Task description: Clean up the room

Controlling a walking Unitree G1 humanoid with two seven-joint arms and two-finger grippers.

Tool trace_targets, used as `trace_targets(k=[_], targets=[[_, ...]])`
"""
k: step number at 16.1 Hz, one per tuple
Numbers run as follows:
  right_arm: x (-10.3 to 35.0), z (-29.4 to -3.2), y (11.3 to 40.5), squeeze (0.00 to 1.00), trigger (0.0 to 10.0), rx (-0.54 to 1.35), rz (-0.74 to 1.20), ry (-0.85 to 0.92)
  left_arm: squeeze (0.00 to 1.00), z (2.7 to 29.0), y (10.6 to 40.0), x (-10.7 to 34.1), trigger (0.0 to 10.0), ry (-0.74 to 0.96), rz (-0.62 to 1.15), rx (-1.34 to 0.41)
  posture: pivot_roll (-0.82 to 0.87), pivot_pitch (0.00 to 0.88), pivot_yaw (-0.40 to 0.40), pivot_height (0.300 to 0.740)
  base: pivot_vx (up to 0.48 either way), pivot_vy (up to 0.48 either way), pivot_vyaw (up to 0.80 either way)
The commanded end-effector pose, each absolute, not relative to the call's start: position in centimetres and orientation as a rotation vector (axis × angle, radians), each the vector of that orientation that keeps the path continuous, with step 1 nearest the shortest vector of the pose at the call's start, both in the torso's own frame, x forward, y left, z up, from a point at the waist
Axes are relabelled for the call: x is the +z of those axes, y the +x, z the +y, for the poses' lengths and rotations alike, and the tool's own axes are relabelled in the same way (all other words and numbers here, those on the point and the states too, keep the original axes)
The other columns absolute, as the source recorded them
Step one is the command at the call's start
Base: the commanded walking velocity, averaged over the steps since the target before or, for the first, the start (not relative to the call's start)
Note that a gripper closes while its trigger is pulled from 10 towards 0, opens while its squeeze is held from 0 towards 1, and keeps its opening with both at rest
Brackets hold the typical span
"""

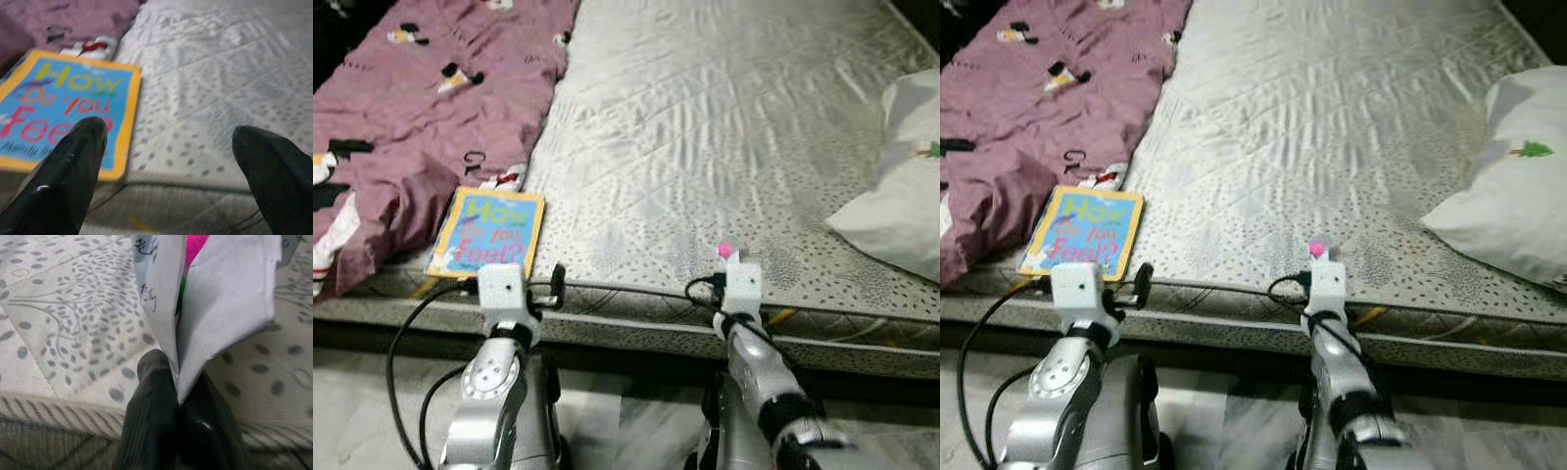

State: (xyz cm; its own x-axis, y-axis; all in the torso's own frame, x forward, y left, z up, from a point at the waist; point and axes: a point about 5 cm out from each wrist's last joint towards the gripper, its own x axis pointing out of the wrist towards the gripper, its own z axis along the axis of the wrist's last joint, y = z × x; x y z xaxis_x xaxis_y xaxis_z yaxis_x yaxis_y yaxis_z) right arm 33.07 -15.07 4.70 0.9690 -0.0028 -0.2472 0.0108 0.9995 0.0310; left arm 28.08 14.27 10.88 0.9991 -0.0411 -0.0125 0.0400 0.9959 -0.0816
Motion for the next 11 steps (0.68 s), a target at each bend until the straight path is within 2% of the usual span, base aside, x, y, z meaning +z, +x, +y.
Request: trace_targets(k=[1,3,6,9,10,11], targets=[[4.5,-15.2,32.7,0.0,0.0,-0.01,0.241,0.073,0.0,14.4,28.0,10.3,10.0,-0.091,0.03,-0.042,0.01,0.104,0.008,0.531,0.0,0.0,0.0],[5.5,-15.6,31.8,0.0,0.0,-0.03,0.151,0.127,0.0,14.6,28.2,10.3,10.0,-0.085,0.02,-0.028,-0.01,0.104,0.017,0.531,0.0,0.0,0.0],[5.5,-16.0,30.6,0.0,0.0,-0.023,0.081,0.085,0.0,14.6,28.3,10.2,10.0,-0.099,0.022,-0.028,-0.02,0.111,0.022,0.531,0.0,0.0,0.0],[6.0,-15.6,30.6,0.0,0.0,0.0,0.051,0.066,0.0,14.4,28.2,10.1,10.0,-0.079,0.02,-0.027,-0.03,0.118,0.021,0.531,0.0,0.0,0.0],[6.3,-15.6,30.6,0.0,9.9,-0.005,0.053,0.025,0.0,14.3,28.2,10.1,10.0,-0.072,0.019,-0.022,-0.03,0.123,0.016,0.531,0.0,0.0,0.0],[7.2,-15.3,30.5,0.0,10.0,0.028,0.045,0.027,0.0,14.5,28.1,10.0,10.0,-0.068,0.02,-0.006,-0.03,0.123,0.016,0.531,0.0,0.0,0.0]])
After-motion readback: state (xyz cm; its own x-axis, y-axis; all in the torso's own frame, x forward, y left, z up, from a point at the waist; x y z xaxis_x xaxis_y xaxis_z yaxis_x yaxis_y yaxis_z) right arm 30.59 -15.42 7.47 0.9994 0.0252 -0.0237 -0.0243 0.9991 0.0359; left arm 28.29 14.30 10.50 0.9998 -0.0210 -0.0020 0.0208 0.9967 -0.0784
